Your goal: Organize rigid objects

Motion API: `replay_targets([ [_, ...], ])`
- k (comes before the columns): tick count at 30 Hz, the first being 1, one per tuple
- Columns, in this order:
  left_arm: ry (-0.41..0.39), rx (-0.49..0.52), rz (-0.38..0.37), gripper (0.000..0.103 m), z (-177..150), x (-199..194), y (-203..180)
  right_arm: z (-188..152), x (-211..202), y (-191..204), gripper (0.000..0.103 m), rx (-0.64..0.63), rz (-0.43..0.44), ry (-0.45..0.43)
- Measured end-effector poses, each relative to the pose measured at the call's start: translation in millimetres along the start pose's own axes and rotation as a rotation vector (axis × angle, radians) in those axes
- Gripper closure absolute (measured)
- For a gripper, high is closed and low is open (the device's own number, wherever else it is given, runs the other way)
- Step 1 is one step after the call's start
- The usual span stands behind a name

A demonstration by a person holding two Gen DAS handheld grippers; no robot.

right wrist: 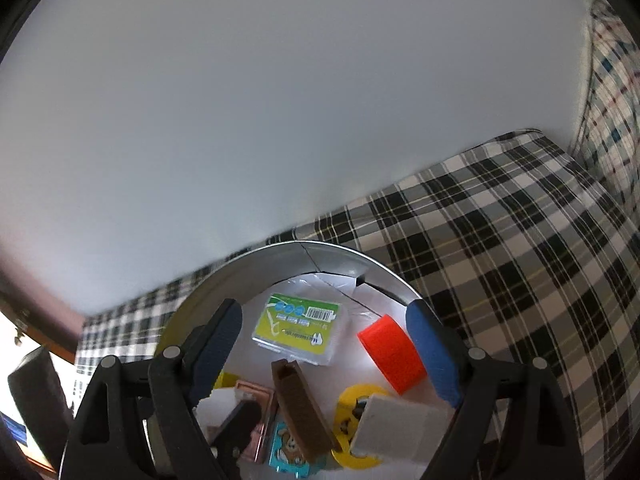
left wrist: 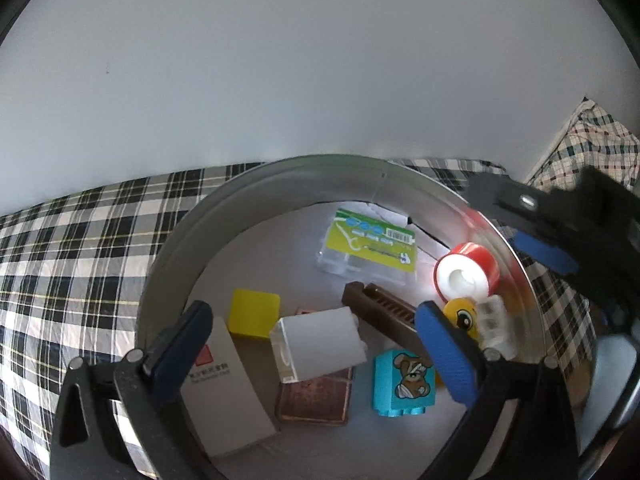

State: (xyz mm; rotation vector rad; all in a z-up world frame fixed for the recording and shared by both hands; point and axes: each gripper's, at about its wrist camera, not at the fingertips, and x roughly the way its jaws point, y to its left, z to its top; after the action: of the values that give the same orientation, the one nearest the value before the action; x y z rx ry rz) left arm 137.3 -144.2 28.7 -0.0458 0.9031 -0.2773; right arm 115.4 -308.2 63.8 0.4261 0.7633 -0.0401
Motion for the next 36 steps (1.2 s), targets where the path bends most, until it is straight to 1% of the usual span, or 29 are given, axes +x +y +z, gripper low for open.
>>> replay_targets([
  [2,0.003,0.001,-0.006,0.000,0.0,-0.1,-2.6,-9.1,-12.3,-7.2,0.017,0.024,0.004,-0.058],
  [5,-0.005,0.015,-0.009,0.000,-4.3,-6.2,-5.9,-24.7,-32.5,-19.4,0.017,0.064,-0.012,-0.188],
  [7,-0.024,0.020,-0.012,0.000,-6.2,-9.5,-3.0,-36.2,-46.3,-27.6,0.017,0.066,-0.047,-0.305],
  [9,-0.057,0.016,-0.020,0.000,-11.4,-15.5,-3.9,-52.1,-57.8,-32.8,0.017,0.059,-0.114,-0.437],
  [10,-0.076,0.013,-0.007,0.000,-14.0,-18.8,-3.5,-59.1,-61.0,-33.6,0.017,0.046,-0.140,-0.479],
  [11,-0.096,0.011,0.004,0.000,-16.5,-22.2,-3.7,-63.5,-62.7,-32.3,0.017,0.025,-0.144,-0.500],
  [13,-0.165,0.004,0.022,0.000,-21.9,-30.8,-2.7,-69.1,-65.7,-25.5,0.017,-0.025,-0.141,-0.528],
  [15,-0.226,0.002,0.057,0.000,-26.7,-37.8,-0.1,-75.1,-73.6,-19.2,0.017,-0.048,-0.163,-0.582],
  [17,-0.294,0.006,0.089,0.000,-34.5,-45.8,2.4,-81.2,-79.9,-19.3,0.016,-0.034,-0.153,-0.608],
  [18,-0.334,0.000,0.112,0.000,-40.7,-49.0,5.8,-83.8,-80.2,-20.1,0.016,-0.023,-0.150,-0.607],
  [20,-0.372,-0.017,0.133,0.000,-48.0,-51.6,11.2,-89.1,-81.6,-23.2,0.015,-0.014,-0.146,-0.606],
  [23,-0.408,-0.055,0.140,0.000,-54.0,-56.0,20.2,-98.4,-83.4,-17.9,0.015,-0.034,-0.155,-0.617],
  [25,-0.432,-0.058,0.144,0.000,-57.7,-59.0,23.3,-104.2,-83.7,-10.1,0.015,-0.065,-0.173,-0.631],
  [30,-0.491,-0.041,0.194,0.000,-71.4,-65.1,25.3,-118.7,-86.5,4.5,0.015,-0.126,-0.186,-0.672],
  [33,-0.499,-0.024,0.200,0.000,-76.8,-64.9,24.1,-124.8,-86.6,13.2,0.015,-0.184,-0.206,-0.696],
  [36,-0.520,-0.008,0.209,0.000,-81.9,-68.6,21.5,-129.7,-87.9,19.2,0.015,-0.218,-0.204,-0.705],
])
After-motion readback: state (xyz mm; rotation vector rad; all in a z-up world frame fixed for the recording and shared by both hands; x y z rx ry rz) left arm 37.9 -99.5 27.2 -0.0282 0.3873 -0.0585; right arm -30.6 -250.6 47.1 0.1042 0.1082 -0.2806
